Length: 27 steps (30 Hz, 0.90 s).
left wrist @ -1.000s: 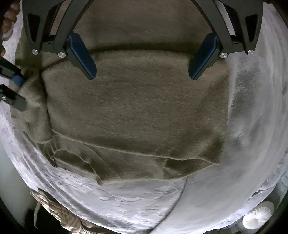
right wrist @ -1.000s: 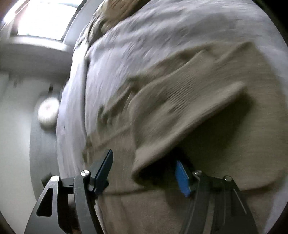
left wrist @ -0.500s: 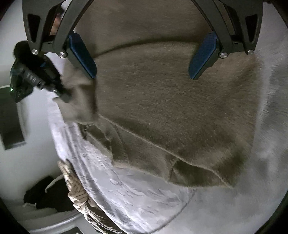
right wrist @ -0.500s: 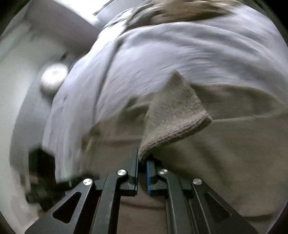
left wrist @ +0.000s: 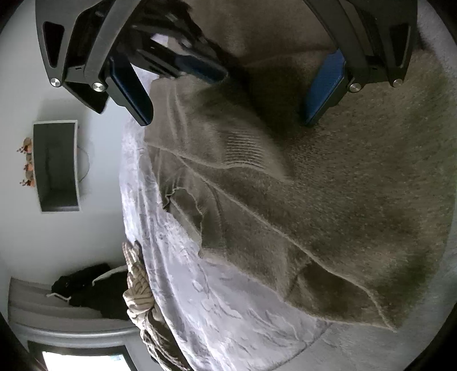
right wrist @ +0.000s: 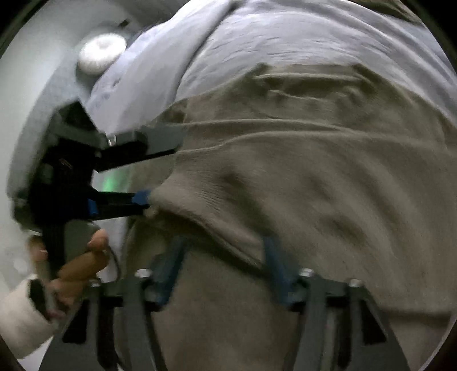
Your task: Fold small clothes
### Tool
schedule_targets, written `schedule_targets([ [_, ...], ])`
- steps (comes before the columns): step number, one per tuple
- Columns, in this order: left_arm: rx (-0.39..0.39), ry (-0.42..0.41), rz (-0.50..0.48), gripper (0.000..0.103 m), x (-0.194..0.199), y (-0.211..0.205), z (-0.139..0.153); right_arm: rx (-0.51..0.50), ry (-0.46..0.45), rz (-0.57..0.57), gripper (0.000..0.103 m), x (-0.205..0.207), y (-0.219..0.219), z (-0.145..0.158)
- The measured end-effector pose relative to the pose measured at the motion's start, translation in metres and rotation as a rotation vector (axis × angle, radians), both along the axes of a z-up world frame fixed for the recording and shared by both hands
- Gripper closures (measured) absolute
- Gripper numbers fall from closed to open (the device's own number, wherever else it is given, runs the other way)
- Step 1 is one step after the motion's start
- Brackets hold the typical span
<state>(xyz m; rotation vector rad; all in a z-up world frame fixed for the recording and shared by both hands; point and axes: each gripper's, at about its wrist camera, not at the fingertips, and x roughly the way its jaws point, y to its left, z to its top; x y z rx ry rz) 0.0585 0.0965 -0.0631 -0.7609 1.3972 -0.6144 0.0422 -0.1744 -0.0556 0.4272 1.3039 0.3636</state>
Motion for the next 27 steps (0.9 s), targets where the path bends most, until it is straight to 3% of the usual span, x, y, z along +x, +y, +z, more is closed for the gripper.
schedule_targets([
  [3,0.033,-0.007,-0.013,0.001,-0.001,-0.006,0.002,0.043,0.063,-0.136,0.038,-0.021,-0.047,-0.006],
  [6,0.076,-0.015,-0.033,0.001,-0.004,-0.009,0.006,0.140,0.133,-0.378,0.038,-0.058,-0.113,-0.014],
  [11,0.171,-0.036,-0.082,0.024,-0.009,-0.016,0.009,0.242,0.152,-0.702,0.039,-0.091,-0.179,-0.028],
  [12,0.186,-0.038,-0.095,0.040,-0.010,-0.016,0.009,0.280,0.142,-0.755,0.045,-0.094,-0.192,-0.030],
  [13,0.200,-0.036,-0.114,0.067,-0.010,-0.017,0.008,0.274,0.133,-0.768,0.079,-0.094,-0.197,-0.029],
  [14,0.210,-0.032,-0.130,0.083,-0.010,-0.019,0.007,0.233,0.129,-0.758,0.097,-0.090,-0.201,-0.025],
  [15,0.216,-0.030,-0.139,0.095,-0.010,-0.019,0.007,0.201,0.111,-0.742,0.097,-0.088,-0.203,-0.020],
  [19,0.234,-0.116,-0.138,0.095,-0.018,-0.021,0.026,0.107,0.055,-0.635,0.097,-0.084,-0.202,0.000],
  [22,0.263,-0.162,-0.159,0.095,-0.029,-0.023,0.035,0.059,0.109,-0.594,0.097,-0.091,-0.213,-0.011],
  [25,0.326,-0.135,-0.195,0.095,-0.037,-0.027,0.016,0.100,0.190,-0.588,0.094,-0.098,-0.223,-0.027],
  [27,0.330,-0.115,-0.192,0.095,-0.040,-0.026,0.001,0.070,0.173,-0.532,0.091,-0.103,-0.220,-0.010],
])
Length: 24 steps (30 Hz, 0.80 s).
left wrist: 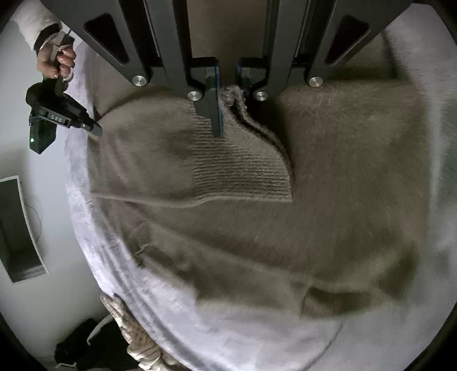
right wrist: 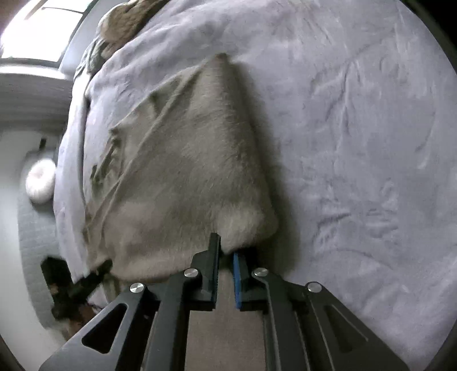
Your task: Fold small clothes
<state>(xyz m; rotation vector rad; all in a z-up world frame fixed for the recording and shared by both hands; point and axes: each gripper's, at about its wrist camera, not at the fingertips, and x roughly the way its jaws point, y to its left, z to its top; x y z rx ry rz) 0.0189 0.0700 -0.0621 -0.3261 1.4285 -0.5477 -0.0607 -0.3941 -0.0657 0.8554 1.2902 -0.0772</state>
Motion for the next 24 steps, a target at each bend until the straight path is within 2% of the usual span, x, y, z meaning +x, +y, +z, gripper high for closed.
schedule_targets([
  [3,-0.014,-0.002,0.020,0.095,0.001,0.003,0.001,-0.038,-0.103,0.059,0.073,-0.008,0.001,0.034],
  [4,-0.006,-0.006,0.016,0.095,0.001,0.003,0.002,-0.055,-0.123,0.053,0.054,-0.008,-0.003,0.041],
  [5,0.001,-0.010,0.011,0.095,0.000,0.002,0.002,-0.079,-0.144,0.038,0.041,-0.007,-0.009,0.047],
  [6,0.008,-0.013,0.008,0.095,0.000,0.001,0.002,-0.110,-0.167,0.004,0.041,-0.002,-0.020,0.050],
  [8,0.016,-0.015,0.008,0.095,0.000,0.000,0.003,-0.108,-0.165,-0.046,0.041,0.010,-0.035,0.044],
  [12,0.025,-0.018,0.017,0.095,-0.001,-0.002,0.004,-0.008,-0.131,-0.113,0.041,0.039,-0.063,0.004],
  [13,0.028,-0.020,0.019,0.095,-0.002,-0.002,0.004,0.037,-0.122,-0.118,0.045,0.047,-0.064,-0.008],
  [15,0.033,-0.024,0.019,0.095,-0.002,-0.002,0.005,0.121,-0.117,-0.102,0.095,0.058,-0.060,-0.021],
  [16,0.034,-0.025,0.019,0.095,-0.003,-0.003,0.005,0.100,-0.114,-0.087,0.095,0.059,-0.058,-0.017],
  [19,0.044,-0.028,0.021,0.095,-0.002,-0.005,0.009,-0.063,-0.162,0.004,0.095,0.068,-0.043,0.013],
  [21,0.053,-0.053,0.019,0.095,-0.002,-0.006,0.015,-0.160,-0.161,0.046,0.095,0.070,-0.041,0.022],
  [24,0.057,-0.094,0.011,0.095,0.002,-0.009,0.021,-0.218,-0.080,0.069,0.095,0.078,-0.046,-0.004],
])
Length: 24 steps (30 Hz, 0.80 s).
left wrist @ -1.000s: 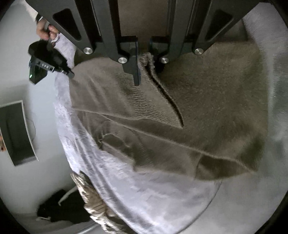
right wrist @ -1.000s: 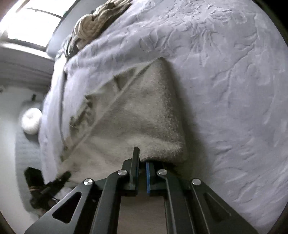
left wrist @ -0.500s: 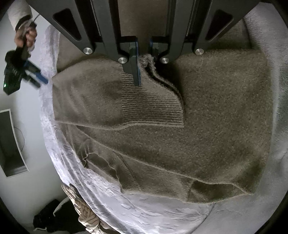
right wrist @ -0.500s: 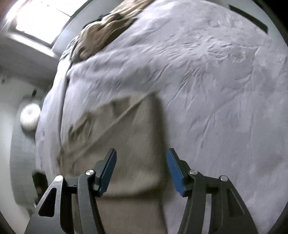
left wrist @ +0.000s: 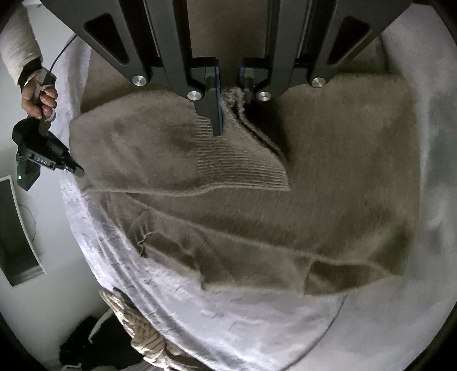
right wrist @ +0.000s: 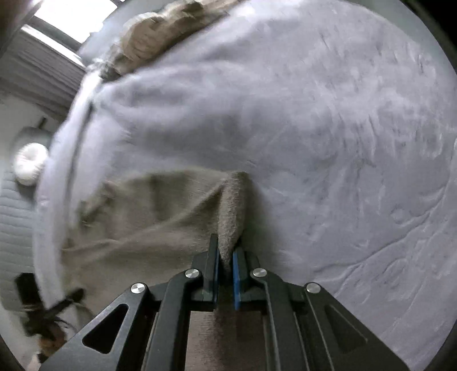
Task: Fold small clothes
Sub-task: 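Open the right tool to release the side while the left tool releases the cuff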
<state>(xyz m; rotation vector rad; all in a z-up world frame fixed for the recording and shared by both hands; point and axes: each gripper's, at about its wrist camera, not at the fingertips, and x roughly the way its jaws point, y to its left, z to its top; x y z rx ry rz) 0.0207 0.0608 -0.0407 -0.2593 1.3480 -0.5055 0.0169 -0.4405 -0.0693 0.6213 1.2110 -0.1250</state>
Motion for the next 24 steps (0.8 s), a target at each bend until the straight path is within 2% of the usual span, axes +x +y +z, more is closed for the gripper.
schedule_targets([
  [2,0.014,0.004,0.010,0.095,0.003,-0.001,-0.005,0.033,-0.002,-0.025,0.095,-0.004,-0.003,-0.014],
  [6,0.002,0.020,0.036,0.095,-0.003,0.011,-0.010,0.050,-0.006,-0.074,0.094,-0.012,-0.005,-0.008],
  [12,0.052,0.011,0.044,0.095,-0.013,0.030,-0.001,-0.096,0.006,-0.086,0.094,-0.026,0.010,0.026],
  [15,0.103,-0.007,0.045,0.095,-0.015,0.034,0.001,-0.169,-0.026,-0.064,0.094,-0.042,0.028,0.048],
  [17,0.164,-0.030,0.047,0.095,-0.017,0.035,0.002,-0.176,-0.033,-0.016,0.089,-0.048,0.041,0.052],
  [18,0.199,-0.036,0.048,0.095,-0.019,0.037,0.003,-0.169,-0.007,0.024,0.089,-0.051,0.049,0.046],
  [21,0.227,-0.039,0.064,0.095,-0.021,0.045,0.005,-0.166,0.106,0.060,0.089,-0.057,0.058,0.017],
  [24,0.256,-0.067,0.069,0.095,-0.023,0.048,0.015,-0.126,0.097,0.006,0.089,-0.063,0.052,0.014],
])
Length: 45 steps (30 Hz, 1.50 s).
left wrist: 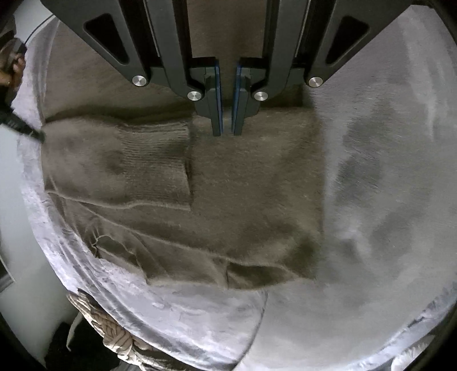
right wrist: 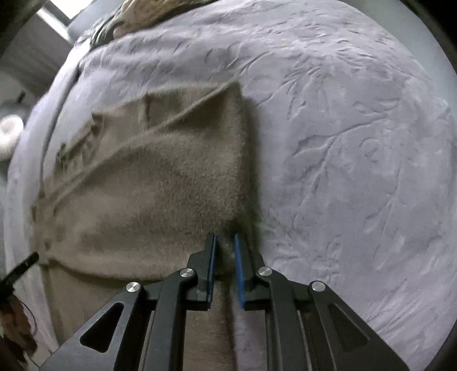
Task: Fold small clothes
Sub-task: 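Open the right tool to release the side while the left tool releases the cuff, then press the folded side flat with the right tool and withdraw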
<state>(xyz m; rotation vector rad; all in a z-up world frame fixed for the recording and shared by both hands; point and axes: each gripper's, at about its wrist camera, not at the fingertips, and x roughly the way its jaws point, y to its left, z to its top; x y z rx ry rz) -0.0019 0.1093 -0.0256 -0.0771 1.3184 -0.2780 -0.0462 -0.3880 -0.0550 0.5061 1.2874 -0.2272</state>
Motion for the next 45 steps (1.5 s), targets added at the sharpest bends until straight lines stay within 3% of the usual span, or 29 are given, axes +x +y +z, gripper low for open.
schedule_targets([
  [4,-0.035,-0.063,-0.018,0.095,0.002,-0.005,0.025,-0.018,0.011,0.023,0.086,0.003,0.003,0.002],
  [8,-0.079,-0.073,-0.043,0.095,0.010,-0.026,0.029,-0.018,0.013,0.025,0.080,0.007,0.007,0.000],
  [14,0.052,0.015,-0.103,0.095,0.013,-0.061,-0.017,-0.037,0.019,0.052,0.075,0.009,0.012,0.000],
  [18,0.044,0.015,-0.072,0.095,0.012,-0.053,-0.009,-0.021,0.024,0.026,0.070,0.014,0.014,-0.001],
  [23,0.111,0.027,-0.047,0.095,0.007,-0.046,-0.003,-0.027,0.026,0.030,0.053,0.014,0.024,0.008],
  [28,0.129,0.048,-0.045,0.095,-0.010,-0.043,-0.003,-0.013,0.043,0.032,0.053,0.007,0.036,0.014],
  [29,0.137,0.053,-0.047,0.091,-0.013,-0.043,-0.003,-0.009,0.047,0.031,0.053,0.005,0.039,0.014],
  [30,0.141,0.057,-0.048,0.055,-0.016,-0.043,-0.003,-0.005,0.053,0.031,0.053,0.002,0.042,0.016],
  [31,0.153,0.058,-0.043,0.008,-0.019,-0.043,-0.002,-0.002,0.056,0.030,0.053,0.000,0.044,0.016],
  [32,0.174,0.043,-0.031,0.000,-0.022,-0.042,0.001,0.003,0.059,0.029,0.053,-0.003,0.047,0.017],
  [35,0.200,0.018,-0.052,0.000,-0.031,-0.043,0.010,0.019,0.075,0.030,0.051,-0.011,0.056,0.017],
  [41,0.253,0.074,-0.046,0.000,-0.040,-0.043,0.013,0.062,0.089,0.050,0.031,-0.022,0.078,0.023],
  [45,0.265,0.094,-0.035,0.000,-0.048,-0.035,0.017,0.092,0.074,0.066,0.030,-0.031,0.097,0.031],
])
